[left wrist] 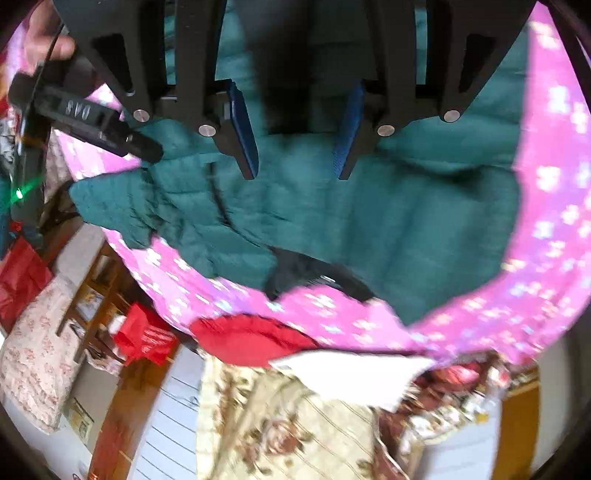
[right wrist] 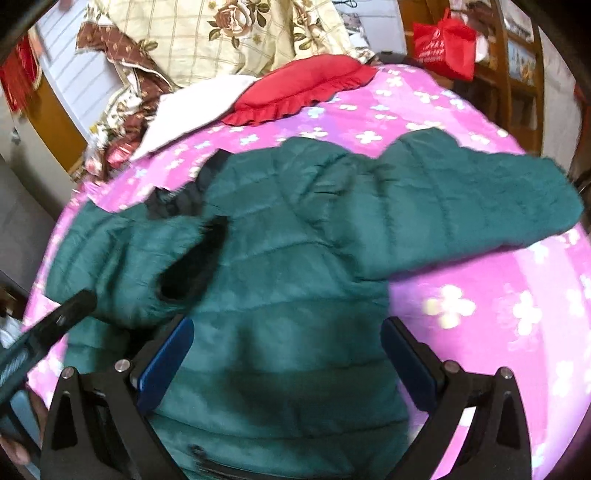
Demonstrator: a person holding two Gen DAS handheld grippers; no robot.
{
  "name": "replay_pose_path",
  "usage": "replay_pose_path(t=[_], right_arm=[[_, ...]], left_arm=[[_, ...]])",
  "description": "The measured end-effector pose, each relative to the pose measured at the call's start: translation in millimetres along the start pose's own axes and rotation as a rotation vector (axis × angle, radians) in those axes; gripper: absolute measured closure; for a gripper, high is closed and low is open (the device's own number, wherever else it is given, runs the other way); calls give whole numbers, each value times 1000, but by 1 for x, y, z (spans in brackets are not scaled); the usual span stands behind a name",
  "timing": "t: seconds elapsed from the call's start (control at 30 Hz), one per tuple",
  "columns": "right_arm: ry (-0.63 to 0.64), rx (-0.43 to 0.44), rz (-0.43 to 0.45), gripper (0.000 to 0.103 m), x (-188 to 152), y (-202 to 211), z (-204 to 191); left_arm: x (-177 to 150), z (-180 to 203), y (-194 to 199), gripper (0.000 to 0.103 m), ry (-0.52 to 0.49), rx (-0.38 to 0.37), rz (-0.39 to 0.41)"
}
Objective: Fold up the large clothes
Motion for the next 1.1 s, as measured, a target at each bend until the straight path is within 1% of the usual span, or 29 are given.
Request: replay_pose_path(t=[0.07,0.13,0.2,0.27,0.3,0.33,0.37,0.4,0.43,0.47,0.53,0.57,0.63,0.67,0.7,0.77,0.87,0.9,0.93,0.97,1.0,1.03,1.07,1.1], right_arm=[[-15,55,-24,0,3,-7,-16],[-9,88,-43,0,6,-15,-35],[24,97,-50,0,7,-25,-54],[60,80,-63,4,8,-40,-71],[77,71,-81,15,7,-53,-79],[91,78,-102,37,5,-65,-87],[100,86,-113,50,4,-71,-91],[119,91,-113,70,5,-78,-97],[131,81,-93,80,8,-78,-98],[142,66,-50,82,15,-72,-99],[154,53,13,84,27,-58,-96],[169,15,70,84,37,-47,-91],[185,-69,146,84,54,-32,-76],[185,-107,170,84,63,-29,-67],[181,-136,172,85,69,-31,-58],[164,-179,145,85,77,-45,-43],[163,-199,90,85,73,-73,-25],[165,-199,59,80,70,-82,-20],[155,-199,43,73,69,-82,-17],[133,-201,54,69,70,-75,-14],[116,-213,85,62,70,-64,-11],[117,-223,115,59,72,-53,-13],[134,-216,142,59,71,-40,-17],[155,-190,157,59,71,-32,-25]], left_arm=[[6,-17,15,81,1,33,33],[10,-39,27,81,8,87,60],[13,-61,35,81,26,145,79],[12,-81,37,81,60,184,74],[12,-92,36,81,87,192,71],[12,-103,36,81,115,198,71],[11,-111,35,81,135,210,71],[11,-119,35,81,146,222,73],[11,-125,34,81,154,230,76],[11,-129,32,81,161,237,78],[11,-142,26,81,186,251,72],[10,-146,22,81,199,253,66],[7,-155,15,81,224,254,56],[5,-158,11,81,233,258,51],[4,-158,8,81,236,260,48],[3,-157,1,81,238,263,40],[5,-153,-6,81,235,264,35],[7,-151,-7,81,230,263,42],[10,-150,-8,81,224,264,49],[13,-149,-9,81,218,266,54],[17,-148,-12,81,204,277,61],[20,-148,-15,81,194,286,64],[23,-146,-19,81,177,303,70],[26,-146,-22,81,163,319,72]])
Point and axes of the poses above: each gripper's, at about its wrist camera, not at the fingertips, and y roughly against the way its jaws point, z to its right, x to its top, the point moved 8 cm from there along -y, roughly the way its jaws point, and after that the axes turned 5 degrees about -x, right-handed, at the moved point
